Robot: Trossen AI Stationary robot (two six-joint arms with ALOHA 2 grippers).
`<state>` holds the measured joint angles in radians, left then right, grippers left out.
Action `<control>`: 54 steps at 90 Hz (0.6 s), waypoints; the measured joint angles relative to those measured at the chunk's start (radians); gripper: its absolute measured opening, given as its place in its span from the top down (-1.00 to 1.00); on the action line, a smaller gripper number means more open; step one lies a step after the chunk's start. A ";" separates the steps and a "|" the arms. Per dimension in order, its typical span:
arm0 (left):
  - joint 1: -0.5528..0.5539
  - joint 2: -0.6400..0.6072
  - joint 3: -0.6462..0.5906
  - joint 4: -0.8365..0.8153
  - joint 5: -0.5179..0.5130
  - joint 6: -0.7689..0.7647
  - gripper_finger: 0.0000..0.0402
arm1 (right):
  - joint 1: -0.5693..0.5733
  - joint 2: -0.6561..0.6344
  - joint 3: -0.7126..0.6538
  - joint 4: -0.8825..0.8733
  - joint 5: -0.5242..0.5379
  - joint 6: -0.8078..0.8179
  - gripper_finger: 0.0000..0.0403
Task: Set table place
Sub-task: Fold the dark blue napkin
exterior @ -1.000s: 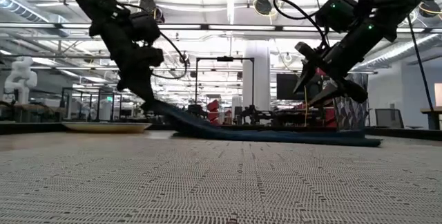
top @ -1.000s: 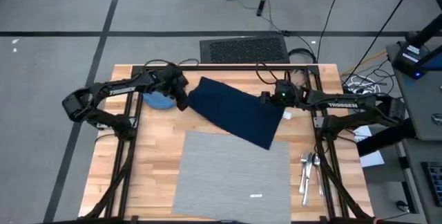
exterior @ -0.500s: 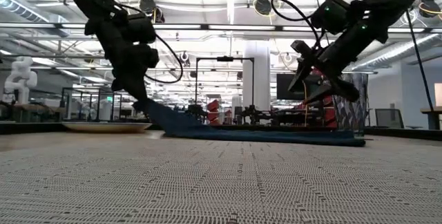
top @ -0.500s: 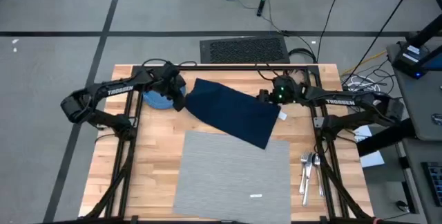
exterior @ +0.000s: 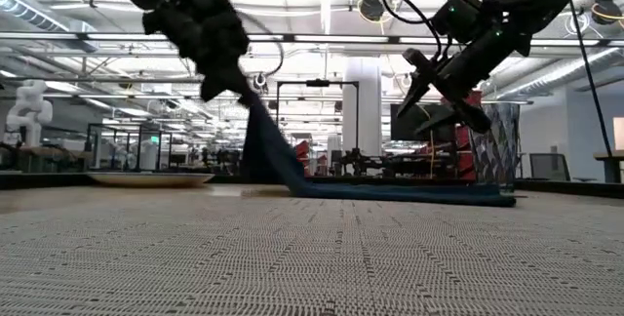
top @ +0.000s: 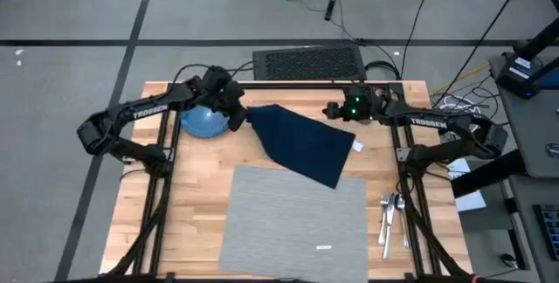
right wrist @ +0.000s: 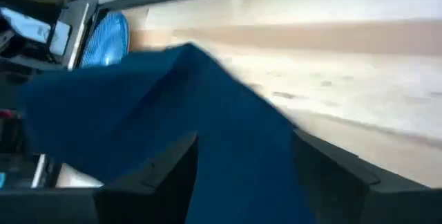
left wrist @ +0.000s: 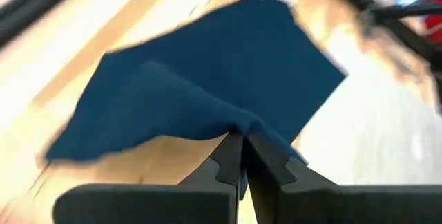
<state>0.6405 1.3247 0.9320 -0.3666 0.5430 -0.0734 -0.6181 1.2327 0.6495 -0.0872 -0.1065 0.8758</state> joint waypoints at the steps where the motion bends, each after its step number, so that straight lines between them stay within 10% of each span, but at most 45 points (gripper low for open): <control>1: -0.005 0.000 0.004 0.005 0.000 0.000 1.00 | -0.005 0.000 0.001 0.000 -0.004 -0.001 -0.07; 21: -0.116 0.065 0.040 0.293 0.005 -0.077 1.00 | -0.091 -0.002 0.028 -0.001 -0.078 -0.011 -0.07; 54: -0.387 0.563 0.281 0.509 0.057 -0.183 1.00 | -0.188 -0.038 0.048 -0.006 -0.196 -0.008 -0.07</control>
<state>0.2533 1.8879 1.2133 0.1423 0.6001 -0.2564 -0.8062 1.1950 0.6971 -0.0929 -0.3027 0.8681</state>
